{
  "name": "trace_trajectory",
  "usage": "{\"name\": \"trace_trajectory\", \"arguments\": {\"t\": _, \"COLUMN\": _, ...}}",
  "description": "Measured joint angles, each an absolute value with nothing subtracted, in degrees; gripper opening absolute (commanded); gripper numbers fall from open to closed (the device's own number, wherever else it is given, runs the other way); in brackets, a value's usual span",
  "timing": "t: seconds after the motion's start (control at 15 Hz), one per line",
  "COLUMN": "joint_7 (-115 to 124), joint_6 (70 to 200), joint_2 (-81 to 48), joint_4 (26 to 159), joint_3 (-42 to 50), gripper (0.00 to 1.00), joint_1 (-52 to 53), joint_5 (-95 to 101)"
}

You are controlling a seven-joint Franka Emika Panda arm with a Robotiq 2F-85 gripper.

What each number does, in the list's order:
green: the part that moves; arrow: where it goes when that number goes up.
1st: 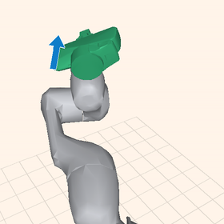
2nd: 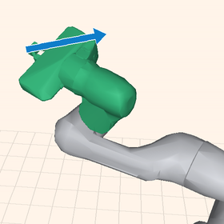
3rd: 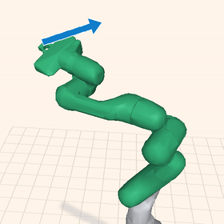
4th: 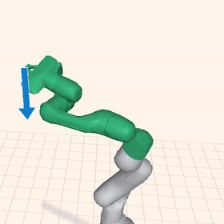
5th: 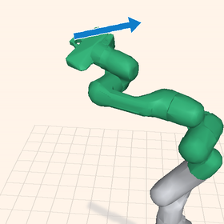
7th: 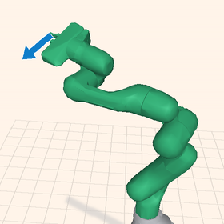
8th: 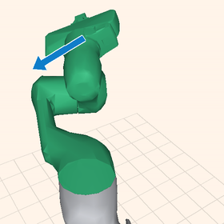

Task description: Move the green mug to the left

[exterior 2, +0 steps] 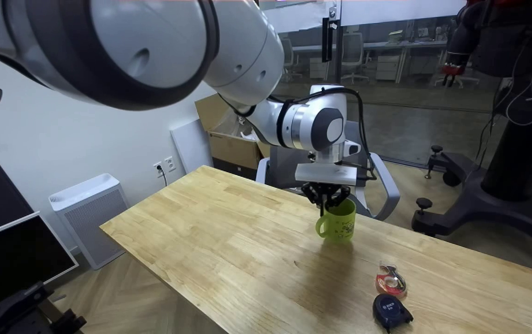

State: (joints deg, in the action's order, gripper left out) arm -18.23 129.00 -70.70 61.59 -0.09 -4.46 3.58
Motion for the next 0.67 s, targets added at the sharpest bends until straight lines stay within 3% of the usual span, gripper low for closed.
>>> {"name": "trace_trajectory", "arguments": {"t": 0.67, "joint_7": -18.6, "joint_6": 128.8, "joint_2": -70.2, "joint_4": 62.4, "joint_3": -1.1, "gripper": 0.03, "joint_1": 2.9, "joint_5": 3.5}}
